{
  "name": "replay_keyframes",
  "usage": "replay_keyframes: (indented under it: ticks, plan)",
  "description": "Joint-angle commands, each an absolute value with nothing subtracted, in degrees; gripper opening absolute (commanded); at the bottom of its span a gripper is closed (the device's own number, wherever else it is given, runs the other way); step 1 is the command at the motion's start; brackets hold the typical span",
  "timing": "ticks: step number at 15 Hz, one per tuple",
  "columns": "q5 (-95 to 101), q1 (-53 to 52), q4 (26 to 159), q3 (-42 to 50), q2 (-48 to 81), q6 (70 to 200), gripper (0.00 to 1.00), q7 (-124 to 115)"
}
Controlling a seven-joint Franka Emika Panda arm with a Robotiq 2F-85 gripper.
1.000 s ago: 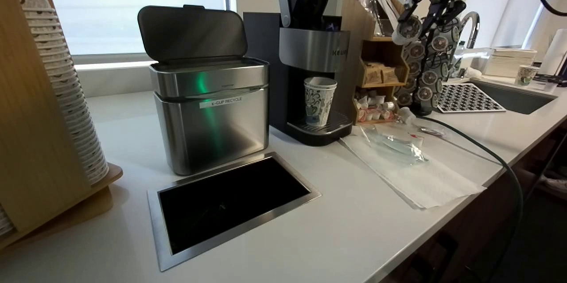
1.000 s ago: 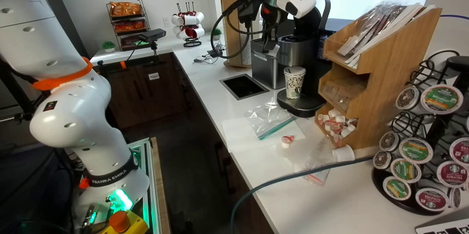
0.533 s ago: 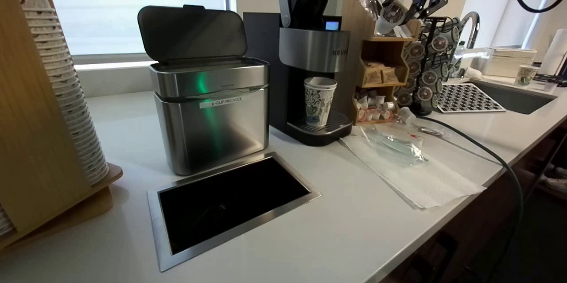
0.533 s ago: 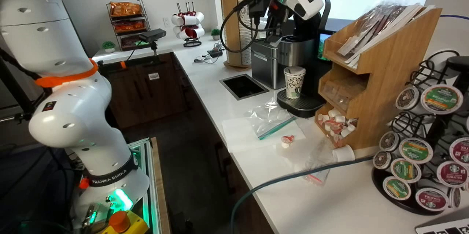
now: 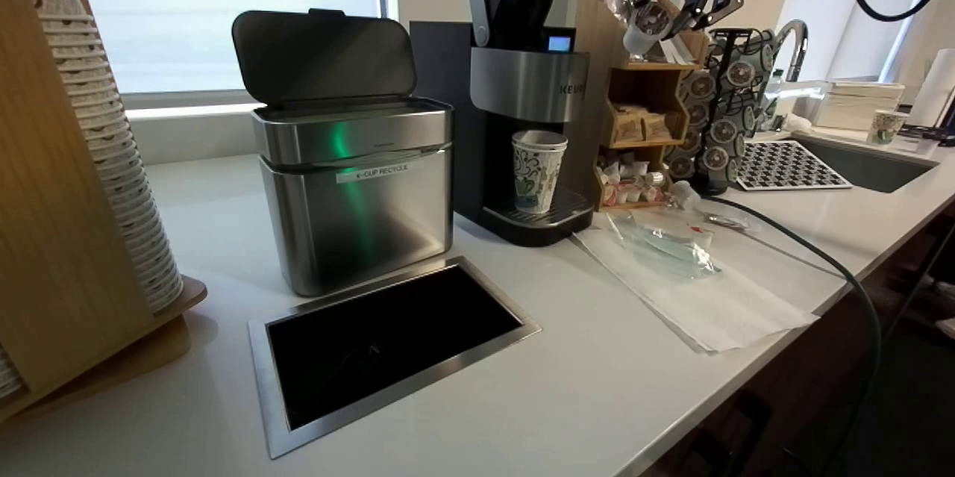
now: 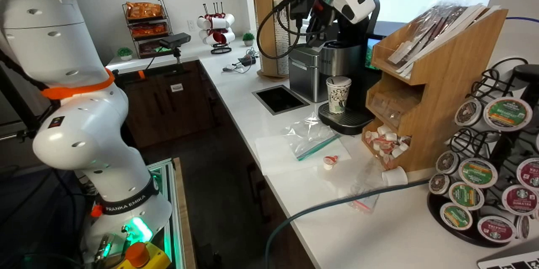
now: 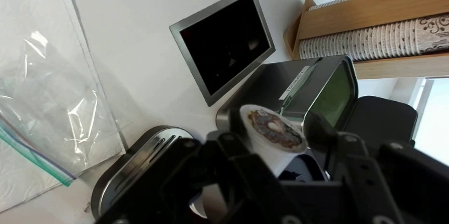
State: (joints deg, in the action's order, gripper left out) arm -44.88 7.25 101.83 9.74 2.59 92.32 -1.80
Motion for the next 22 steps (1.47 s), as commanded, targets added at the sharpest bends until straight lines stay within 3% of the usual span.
replay_keyframes:
  ticks: [1, 12, 22]
  plan:
    - [-45.2, 7.6, 100.5, 8.9, 2.8, 91.2, 0.25, -0.3]
    - [-39.7, 7.7, 86.7, 7.4, 9.6, 76.3, 0.25, 0.1]
    - [-31.9, 6.6, 78.1, 6.1, 15.6, 78.7, 0.25, 2.8]
